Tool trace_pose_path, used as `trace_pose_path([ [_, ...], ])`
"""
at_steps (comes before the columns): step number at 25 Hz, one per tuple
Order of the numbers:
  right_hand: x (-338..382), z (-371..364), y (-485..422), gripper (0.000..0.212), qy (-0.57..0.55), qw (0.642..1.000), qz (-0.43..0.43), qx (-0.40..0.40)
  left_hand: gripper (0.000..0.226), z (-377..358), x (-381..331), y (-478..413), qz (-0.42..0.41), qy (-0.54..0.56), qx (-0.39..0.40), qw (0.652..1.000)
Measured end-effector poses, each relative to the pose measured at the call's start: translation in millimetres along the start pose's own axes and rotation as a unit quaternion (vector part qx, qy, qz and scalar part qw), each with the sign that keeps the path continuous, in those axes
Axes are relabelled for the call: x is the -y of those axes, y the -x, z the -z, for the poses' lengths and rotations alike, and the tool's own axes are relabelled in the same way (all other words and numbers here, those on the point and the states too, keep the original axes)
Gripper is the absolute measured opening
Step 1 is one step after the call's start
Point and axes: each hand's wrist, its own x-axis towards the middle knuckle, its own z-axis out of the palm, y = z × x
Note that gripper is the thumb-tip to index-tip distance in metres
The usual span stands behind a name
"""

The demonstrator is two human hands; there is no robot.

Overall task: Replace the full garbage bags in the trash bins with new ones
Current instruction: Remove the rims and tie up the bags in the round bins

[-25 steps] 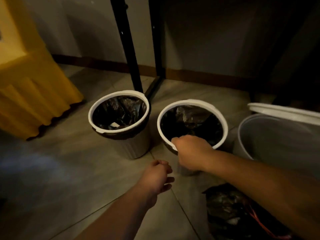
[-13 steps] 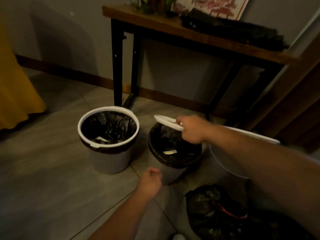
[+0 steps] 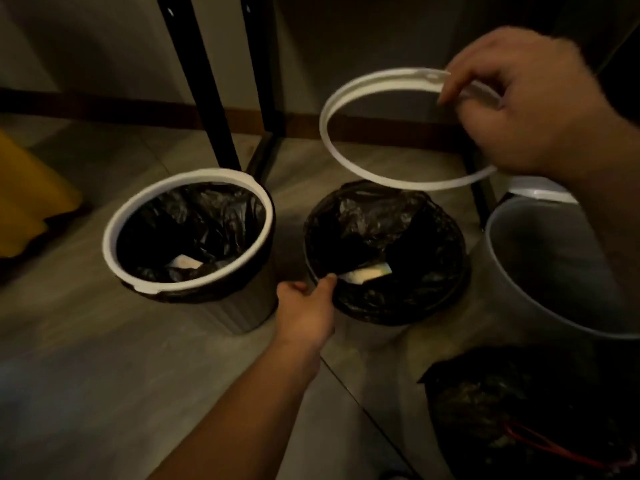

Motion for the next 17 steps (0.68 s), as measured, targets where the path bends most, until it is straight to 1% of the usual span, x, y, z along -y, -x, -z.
trace_pose_path([
  [2, -8, -9, 23, 0.021, 0.014, 0.999, -0.019, -0.041, 0.035, -4, -1, 0, 0.045, 0.025, 0.044, 0.998],
  [4, -10, -14, 41, 0.026, 0.015, 0.994, -0.044, -0.097, 0.020, -5, -3, -2, 0.035, 0.009, 0.054, 0.998],
  [5, -11, -18, 46, 0.031, 0.024, 0.991, -0.059, -0.114, 0.017, -4, -5, -4, 0.026, 0.005, 0.053, 0.998],
  [6, -12, -22, 49, 0.037, 0.029, 0.990, -0.076, -0.113, 0.017, -3, -6, -6, 0.021, 0.005, 0.052, 0.998],
  [8, -17, -32, 50, 0.050, 0.014, 0.990, -0.112, -0.081, 0.016, 1, -9, -9, 0.015, 0.014, 0.057, 0.998],
  [9, -20, -36, 48, 0.055, -0.016, 0.989, -0.126, -0.073, 0.015, 3, -11, -7, 0.013, 0.019, 0.062, 0.998],
  [11, -24, -47, 41, 0.059, -0.115, 0.976, -0.165, -0.081, 0.016, 10, -12, -3, 0.008, 0.020, 0.068, 0.997],
  [13, -28, -54, 39, 0.057, -0.195, 0.953, -0.217, -0.085, 0.016, 15, -8, 1, 0.007, 0.012, 0.062, 0.998],
  [14, -31, -58, 39, 0.053, -0.213, 0.945, -0.234, -0.082, 0.013, 17, -6, 2, 0.006, 0.006, 0.057, 0.998],
  [15, -35, -62, 40, 0.047, -0.226, 0.938, -0.250, -0.078, 0.010, 18, -4, 3, 0.005, 0.001, 0.053, 0.999],
  [17, -38, -70, 37, 0.029, -0.243, 0.925, -0.283, -0.072, 0.017, 22, -2, 6, 0.006, 0.010, 0.042, 0.999],
])
